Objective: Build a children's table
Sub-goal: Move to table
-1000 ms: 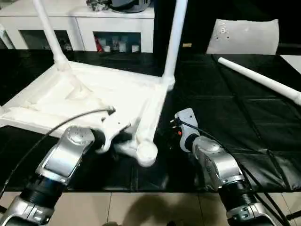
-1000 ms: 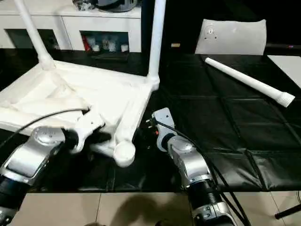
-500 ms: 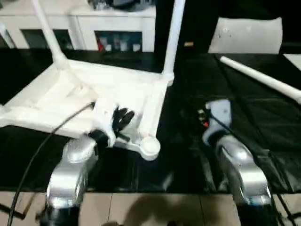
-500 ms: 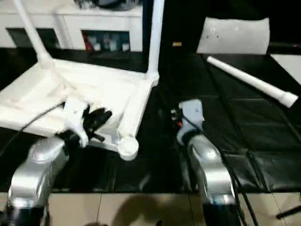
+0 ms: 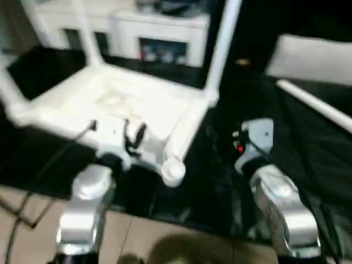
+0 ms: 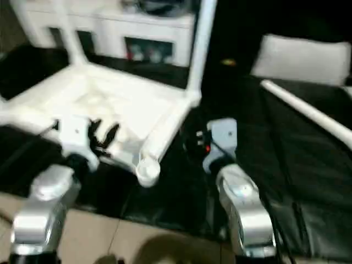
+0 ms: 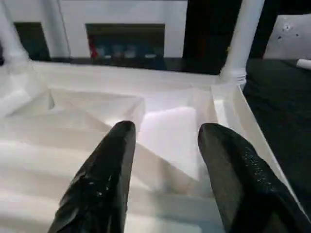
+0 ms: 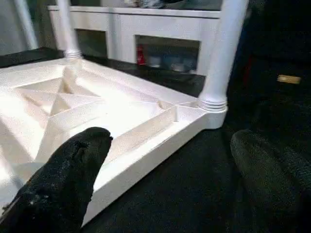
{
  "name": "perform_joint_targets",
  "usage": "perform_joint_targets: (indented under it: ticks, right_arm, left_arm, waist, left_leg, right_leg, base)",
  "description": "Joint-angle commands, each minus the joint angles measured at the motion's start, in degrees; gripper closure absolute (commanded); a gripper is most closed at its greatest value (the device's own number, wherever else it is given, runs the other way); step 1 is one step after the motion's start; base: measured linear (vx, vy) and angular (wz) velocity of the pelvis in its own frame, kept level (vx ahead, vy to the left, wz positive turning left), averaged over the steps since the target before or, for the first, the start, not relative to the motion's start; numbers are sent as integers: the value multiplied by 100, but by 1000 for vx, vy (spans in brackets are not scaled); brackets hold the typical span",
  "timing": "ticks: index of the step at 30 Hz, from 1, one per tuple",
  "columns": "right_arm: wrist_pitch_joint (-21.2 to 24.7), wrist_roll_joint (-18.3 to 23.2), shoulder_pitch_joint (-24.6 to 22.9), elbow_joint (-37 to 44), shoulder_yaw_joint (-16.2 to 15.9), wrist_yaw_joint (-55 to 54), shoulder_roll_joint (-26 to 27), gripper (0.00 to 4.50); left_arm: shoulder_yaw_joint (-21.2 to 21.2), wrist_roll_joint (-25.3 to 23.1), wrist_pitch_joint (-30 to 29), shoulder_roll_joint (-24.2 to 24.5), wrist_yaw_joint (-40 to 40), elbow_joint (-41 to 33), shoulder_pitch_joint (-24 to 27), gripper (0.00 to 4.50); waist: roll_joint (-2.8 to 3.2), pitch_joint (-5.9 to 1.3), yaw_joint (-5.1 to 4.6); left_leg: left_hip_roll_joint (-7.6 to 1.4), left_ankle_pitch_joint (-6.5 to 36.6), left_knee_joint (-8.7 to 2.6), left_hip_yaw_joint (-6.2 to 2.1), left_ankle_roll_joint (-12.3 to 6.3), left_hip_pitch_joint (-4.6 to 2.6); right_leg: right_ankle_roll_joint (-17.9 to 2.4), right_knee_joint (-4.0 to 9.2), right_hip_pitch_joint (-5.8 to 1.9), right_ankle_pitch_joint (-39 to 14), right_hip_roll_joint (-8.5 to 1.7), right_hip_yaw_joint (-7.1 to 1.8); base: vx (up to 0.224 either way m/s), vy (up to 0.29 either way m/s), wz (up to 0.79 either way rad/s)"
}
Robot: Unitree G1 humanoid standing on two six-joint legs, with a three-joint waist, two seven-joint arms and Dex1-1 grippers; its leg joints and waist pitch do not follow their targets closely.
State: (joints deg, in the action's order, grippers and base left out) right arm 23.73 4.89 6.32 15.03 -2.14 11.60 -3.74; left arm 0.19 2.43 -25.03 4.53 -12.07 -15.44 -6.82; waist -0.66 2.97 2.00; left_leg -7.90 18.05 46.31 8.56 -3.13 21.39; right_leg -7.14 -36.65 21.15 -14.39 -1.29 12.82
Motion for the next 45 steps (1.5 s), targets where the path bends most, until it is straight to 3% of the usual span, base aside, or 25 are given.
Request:
perform_joint_targets:
  ticks: [1,2,3,5,8,9,10,13,14,16,17,19,21,22,25,27,28,29,30,31,33,35,36,39,45]
  right_arm:
    - [103,75,48,19,42,-13,-15,0]
    - [84,23,67,-1,40,-50,-39,0]
    - [101,-5,97,-21,12,-28,-85,0]
    - [129,-34,131,-33,-5,-37,-110,0]
    - [150,-121,151,-42,3,-121,-127,0]
    - [155,-129,149,-16,19,-160,-108,0]
    - [165,-110,146,15,40,-191,-77,0]
    - [373,-24,126,144,178,-392,49,0]
    - [400,8,89,167,216,-427,76,0]
    - [606,-115,-25,185,236,-576,52,0]
    - [757,-156,-57,200,216,-591,17,0]
    - [941,-138,-119,268,228,-632,39,0]
    - [1044,-69,-176,353,280,-688,123,0]
    - [970,-60,-287,457,213,-612,95,0]
    - [890,-66,-352,548,187,-579,81,0]
    - [1019,85,-372,615,258,-563,146,0]
    - [1096,105,-382,701,328,-649,174,0]
    - [1110,137,-382,724,355,-655,185,0]
    - [1110,137,-382,724,355,-655,185,0]
    - [1143,167,-385,777,388,-670,206,0]
    - [1158,122,-405,866,352,-679,172,0]
    - [1186,100,-416,898,324,-680,151,0]
    - [1111,49,-420,892,277,-653,104,0]
    - [907,72,-404,933,159,-410,-38,0]
    - [1026,10,-37,815,293,-535,-144,0]
  left_arm:
    - [1,-70,-67,4,101,-86,21,179]
    - [-15,-60,-66,-6,109,-89,23,170]
    - [-34,-86,-61,-11,156,-95,22,147]
    - [-30,-78,-60,-39,185,-113,22,139]
    - [-53,-71,-73,-51,212,-131,40,107]
    - [-76,-83,-77,-34,212,-142,53,99]
    - [-89,-70,-84,-23,193,-155,64,97]
    - [-108,-41,-107,-5,203,-206,91,65]
    - [-120,-33,-122,16,185,-213,111,52]
    - [-165,-41,-144,52,126,-244,174,36]
    - [-178,-35,-155,54,105,-262,190,36]
    - [-187,-24,-159,46,86,-294,222,8]
    - [-195,7,-167,50,102,-326,260,3]
    - [-194,27,-182,79,96,-343,290,3]
    - [-202,44,-191,111,97,-350,295,3]
    - [-214,54,-187,136,84,-346,299,3]
    - [-208,42,-181,158,88,-342,299,3]
    - [-196,59,-187,159,77,-344,300,3]
    - [-196,59,-187,159,77,-344,300,3]
    - [-196,70,-198,182,42,-353,296,3]
    - [-180,89,-209,195,15,-363,293,3]
    - [-155,114,-237,191,40,-367,287,3]
    - [-154,125,-251,195,48,-368,286,3]
    - [-204,98,-275,290,30,-380,260,3]
    - [-370,6,-362,470,-166,-406,207,3]
  waist:
    - [55,-362,49]
    - [315,-431,-3]
    - [251,-439,-256]
    - [235,-375,-218]
    - [40,-353,-220]
    - [-140,-353,-130]
    - [-217,-409,88]
    - [-155,-300,71]
    - [44,-354,5]
    - [345,-519,-106]
    - [249,-446,-98]
    - [222,-452,-129]
    - [-82,-496,-152]
    - [-289,-514,-119]
    - [-381,-433,-30]
    - [-209,-298,-153]
    - [198,-298,-236]
    - [281,-277,-379]
    - [227,-353,-249]
    - [327,-347,-48]
    - [287,-403,-188]
    - [-188,-521,-151]
    - [-190,-421,-73]
    - [-197,-455,89]
    - [12,-379,-10]
  left_leg:
    - [-272,568,-627,-54,-473,128]
    - [-1464,-94,-1429,-1067,-1091,-205]
    - [-1992,-723,-1552,-1583,-1744,-635]
    - [-1306,-2480,-1302,-1457,-2555,-517]
    - [-147,-1718,-1434,-1258,-2390,-165]
    - [382,-1243,-801,-872,-2088,400]
    - [306,137,220,-217,-1074,436]
    - [104,1212,-165,22,-75,69]
    - [-175,847,-582,-83,-211,-4]
    - [-2052,-1125,-1641,-1171,-1030,-687]
    - [-2038,-2425,-1557,-1048,-1319,-677]
    - [-1332,-3919,-1353,-735,-2119,-561]
    - [-636,-2765,-1251,-337,-2314,-332]
    - [273,-1217,-401,1,-2098,251]
    - [327,470,182,32,58,348]
    - [231,701,-99,-31,6,66]
    - [-75,864,-647,-117,49,-514]
    - [-1609,688,-1777,-949,258,-548]
    - [-2124,272,-1876,-1062,243,-452]
    - [-1877,-419,-1821,-447,196,-395]
    - [-912,-673,-1596,-365,-1453,-417]
    - [30,-91,-1086,-12,-1070,75]
    - [-2,151,-931,-16,-672,199]
    - [-147,-459,-1238,-165,478,203]
    - [-209,355,-1485,-86,1155,95]
  right_leg:
    - [-176,1074,-587,-2360,-977,-422]
    - [737,402,-400,-1207,-515,1]
    - [852,-733,498,-1540,-484,-526]
    - [84,-973,830,-712,-508,-1165]
    - [-911,-214,246,-420,-136,-1166]
    - [-2350,422,-216,-16,-575,-1194]
    - [-2888,844,-387,-1117,-1048,-1172]
    - [-1780,854,-272,-1248,-884,-1188]
    - [-1032,983,-495,-1431,-918,-1074]
    - [667,-243,202,-960,-426,-509]
    - [859,-841,635,-1178,-517,-761]
    - [473,-790,819,-285,-517,-1055]
    - [-623,-103,392,716,-466,-1193]
    - [-2055,447,-164,1318,-727,-1401]
    - [-1701,654,-169,444,-835,-1146]
    - [-786,1091,-104,-1504,-990,-1210]
    - [379,1451,132,-2500,-484,-1450]
    - [1307,293,274,-1956,-227,-863]
    - [1530,-705,462,-1638,-286,-833]
    - [1354,-1184,822,-1242,-326,-812]
    - [855,-650,559,-194,-370,-936]
    - [458,481,-103,-44,-634,-1278]
    - [590,712,-220,-982,-1167,-1465]
    - [2008,634,-123,-2159,-814,-1457]
    - [1391,653,24,-2112,-378,-1221]
  base:
    - [-23,-228,83]
    - [-23,-228,83]
    - [-15,-254,74]
    - [9,-229,69]
    - [-24,-269,64]
    - [-37,-342,66]
    - [-51,-305,53]
    - [-54,-283,46]
    - [-62,-264,42]
    - [-37,-278,15]
    - [-21,-278,11]
    - [-31,-236,-2]
    - [-45,-269,-8]
    - [-13,-165,-7]
    - [-79,-369,-4]
    - [-84,-258,-2]
    - [-170,-227,-21]
    - [-170,-227,-21]
    - [-148,-214,-48]
    - [-80,-198,-41]
    - [-87,-207,-24]
    - [-60,-267,-5]
    - [-98,-261,-20]
    - [-93,-245,-15]
    - [-61,-92,-4]
